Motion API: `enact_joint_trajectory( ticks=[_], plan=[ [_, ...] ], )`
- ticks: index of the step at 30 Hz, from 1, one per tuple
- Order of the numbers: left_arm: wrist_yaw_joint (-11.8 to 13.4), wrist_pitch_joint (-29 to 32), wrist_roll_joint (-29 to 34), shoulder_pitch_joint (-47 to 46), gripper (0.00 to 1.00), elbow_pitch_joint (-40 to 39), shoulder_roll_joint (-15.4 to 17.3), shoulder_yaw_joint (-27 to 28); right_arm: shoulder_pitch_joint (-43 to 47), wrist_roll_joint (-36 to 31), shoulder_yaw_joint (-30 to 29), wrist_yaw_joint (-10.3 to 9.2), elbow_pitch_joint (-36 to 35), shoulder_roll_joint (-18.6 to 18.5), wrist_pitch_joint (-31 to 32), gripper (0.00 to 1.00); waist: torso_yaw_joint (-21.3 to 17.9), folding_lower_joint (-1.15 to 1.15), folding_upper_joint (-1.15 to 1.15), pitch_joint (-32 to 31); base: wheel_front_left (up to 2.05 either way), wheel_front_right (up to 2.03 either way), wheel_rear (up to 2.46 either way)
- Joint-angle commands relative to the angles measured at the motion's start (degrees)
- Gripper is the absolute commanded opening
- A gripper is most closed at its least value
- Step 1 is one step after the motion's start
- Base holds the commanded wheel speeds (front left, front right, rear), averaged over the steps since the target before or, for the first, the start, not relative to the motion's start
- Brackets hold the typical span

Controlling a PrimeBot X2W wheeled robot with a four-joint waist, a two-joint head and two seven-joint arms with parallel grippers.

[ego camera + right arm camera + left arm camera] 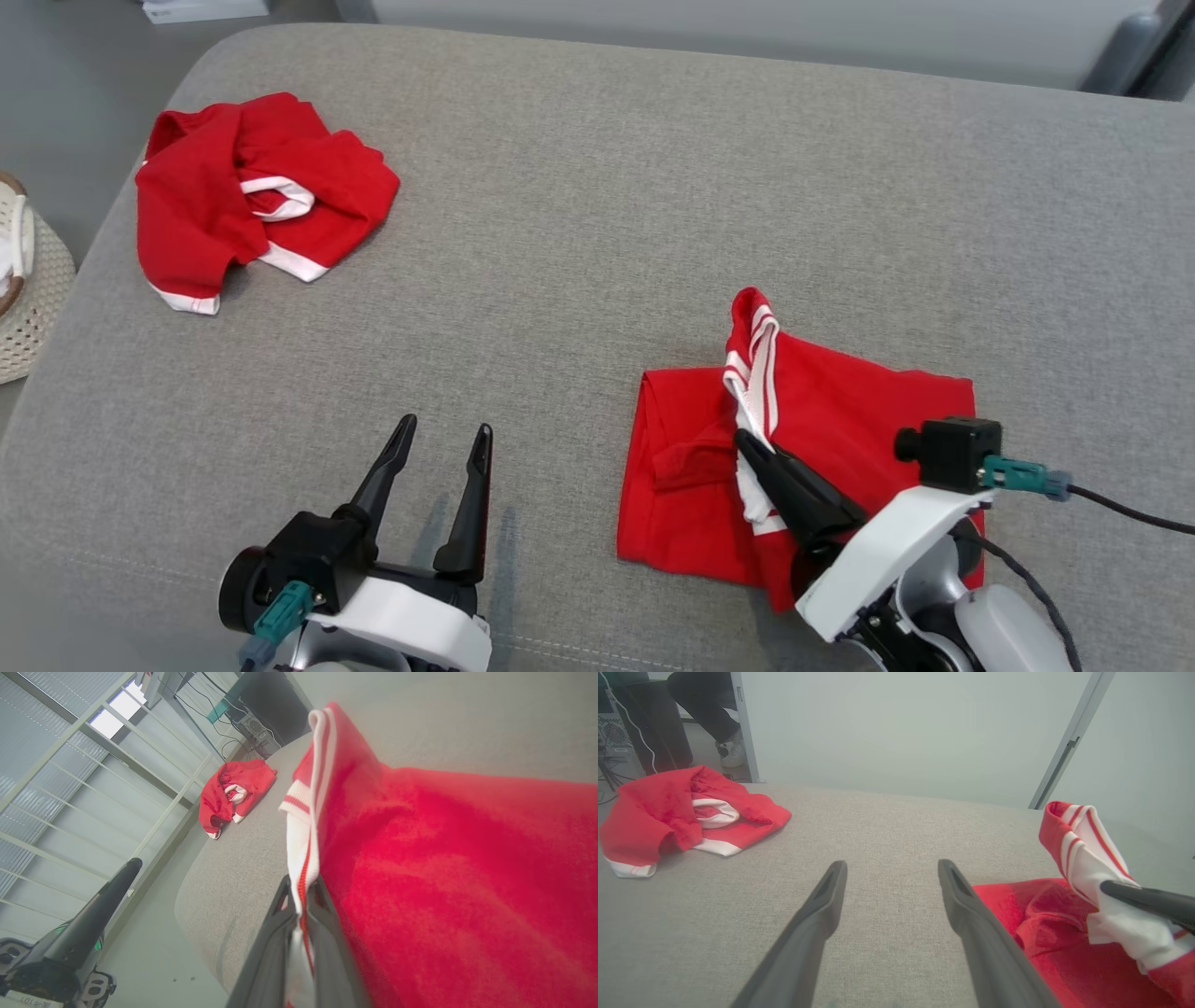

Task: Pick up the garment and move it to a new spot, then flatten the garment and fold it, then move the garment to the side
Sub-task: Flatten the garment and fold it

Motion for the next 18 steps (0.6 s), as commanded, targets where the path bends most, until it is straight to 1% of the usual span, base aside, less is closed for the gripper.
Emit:
enact_joint_trajectory(
  ticks=[1, 7, 8, 9, 10, 14, 18],
  plan=[
    [-0.4, -0.1, 0.5, -2.7, 1.00, -0.9, 0.5, 1.6, -2.0, 0.5, 1.8, 0.03, -0.1, 0.7, -1.3, 0.00, 1.3, 0.00, 0.00, 0.0, 0.00, 0.00, 0.00],
    [-0.8, -0.3, 0.4, -2.9, 1.00, 0.0, -0.1, 1.1, -6.0, 1.7, 5.4, 0.03, 7.7, 1.8, -4.7, 0.00, 3.4, 0.00, 0.00, 0.4, 0.00, 0.00, 0.00],
    [-0.9, -0.3, 0.5, -3.0, 1.00, 0.1, -0.2, 1.0, -7.0, 1.2, 6.0, 0.03, 8.7, 1.9, -5.7, 0.07, 3.6, 0.00, 0.00, 0.7, 0.00, 0.00, 0.00],
    [-1.0, -0.3, 0.5, -3.2, 1.00, 0.1, -0.3, 0.9, -7.6, 1.7, 6.7, 0.03, 9.8, 2.2, -6.0, 0.46, 3.8, 0.00, 0.00, 0.8, 0.00, 0.00, 0.00],
    [-1.1, -0.4, 0.5, -3.3, 1.00, 0.2, -0.3, 0.8, -8.3, 2.4, 7.8, 0.03, 10.8, 2.4, -5.8, 1.00, 3.9, 0.00, 0.00, 0.9, 0.00, 0.00, 0.00],
    [-1.1, -0.5, 0.7, -3.5, 1.00, 0.7, -0.5, 0.7, -10.5, 4.1, 11.0, 0.03, 11.9, 2.8, -8.5, 1.00, 3.7, 0.00, 0.00, 1.2, 0.00, 0.00, 0.00],
    [-0.9, -0.5, 0.7, -3.4, 1.00, 0.8, -0.4, 0.9, -11.0, 3.9, 10.9, 0.03, 10.0, 1.0, -14.0, 1.00, 2.7, 0.00, 0.00, 1.0, 0.00, 0.00, 0.00]
  ],
)
